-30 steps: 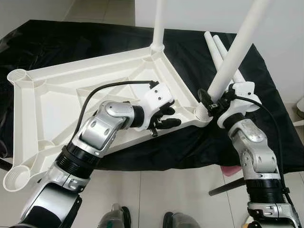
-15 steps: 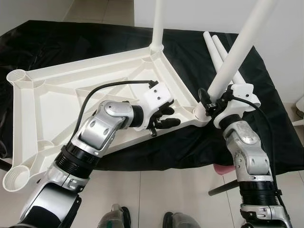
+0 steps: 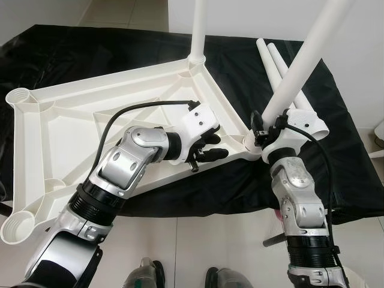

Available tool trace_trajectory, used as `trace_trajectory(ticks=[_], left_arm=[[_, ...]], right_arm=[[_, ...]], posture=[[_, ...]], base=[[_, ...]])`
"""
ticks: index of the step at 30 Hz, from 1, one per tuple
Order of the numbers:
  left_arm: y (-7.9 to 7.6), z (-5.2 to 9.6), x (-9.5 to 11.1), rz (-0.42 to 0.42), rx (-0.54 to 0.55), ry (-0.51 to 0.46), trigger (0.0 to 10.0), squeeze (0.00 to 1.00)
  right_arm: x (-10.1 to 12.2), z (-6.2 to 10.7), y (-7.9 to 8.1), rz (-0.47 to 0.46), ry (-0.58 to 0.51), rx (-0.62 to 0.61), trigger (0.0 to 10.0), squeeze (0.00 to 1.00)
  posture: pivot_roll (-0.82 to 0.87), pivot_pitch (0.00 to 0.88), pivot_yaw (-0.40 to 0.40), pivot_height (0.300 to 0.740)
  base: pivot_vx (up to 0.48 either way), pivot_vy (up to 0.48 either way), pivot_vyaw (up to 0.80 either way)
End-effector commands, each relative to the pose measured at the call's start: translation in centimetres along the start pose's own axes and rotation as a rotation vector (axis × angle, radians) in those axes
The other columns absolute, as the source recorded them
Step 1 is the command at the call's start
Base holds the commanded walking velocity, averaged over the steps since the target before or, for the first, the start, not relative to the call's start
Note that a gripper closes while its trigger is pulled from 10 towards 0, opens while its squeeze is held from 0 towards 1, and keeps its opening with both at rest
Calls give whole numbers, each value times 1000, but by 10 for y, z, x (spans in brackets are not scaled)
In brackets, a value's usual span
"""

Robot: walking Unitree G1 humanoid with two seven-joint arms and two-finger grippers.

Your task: Building children table

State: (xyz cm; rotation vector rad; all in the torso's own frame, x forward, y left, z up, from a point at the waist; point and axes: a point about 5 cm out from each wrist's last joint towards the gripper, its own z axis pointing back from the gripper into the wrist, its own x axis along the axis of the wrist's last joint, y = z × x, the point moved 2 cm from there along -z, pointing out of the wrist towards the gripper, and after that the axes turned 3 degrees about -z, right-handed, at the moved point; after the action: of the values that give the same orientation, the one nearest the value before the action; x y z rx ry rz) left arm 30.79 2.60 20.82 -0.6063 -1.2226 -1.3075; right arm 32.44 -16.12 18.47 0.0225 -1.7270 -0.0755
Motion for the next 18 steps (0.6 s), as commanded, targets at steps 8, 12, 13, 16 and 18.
trace_trajectory(ticks=[8,12,13,16,18], left_arm=[[2,2,-3,1,40,12,10000,0],[2,2,-2,0,41,11,10000,0],[2,2,-2,0,42,11,10000,0],[2,3,-2,0,42,11,10000,0],[2,3,-2,0,43,11,10000,0]], right_arm=[[-54,17,-19,42,229,-192,10000,0],[-52,20,-20,53,211,-253,10000,0],[-51,21,-21,60,202,-271,10000,0],[-50,22,-22,57,196,-296,10000,0],[-49,24,-24,62,187,-329,10000,0]], posture=[[-3,142,14,740],[0,141,11,740],[0,141,11,740],[-1,141,10,740],[0,139,10,740]], base=[[0,0,0],[0,0,0],[0,0,0],[0,0,0],[0,0,0]])
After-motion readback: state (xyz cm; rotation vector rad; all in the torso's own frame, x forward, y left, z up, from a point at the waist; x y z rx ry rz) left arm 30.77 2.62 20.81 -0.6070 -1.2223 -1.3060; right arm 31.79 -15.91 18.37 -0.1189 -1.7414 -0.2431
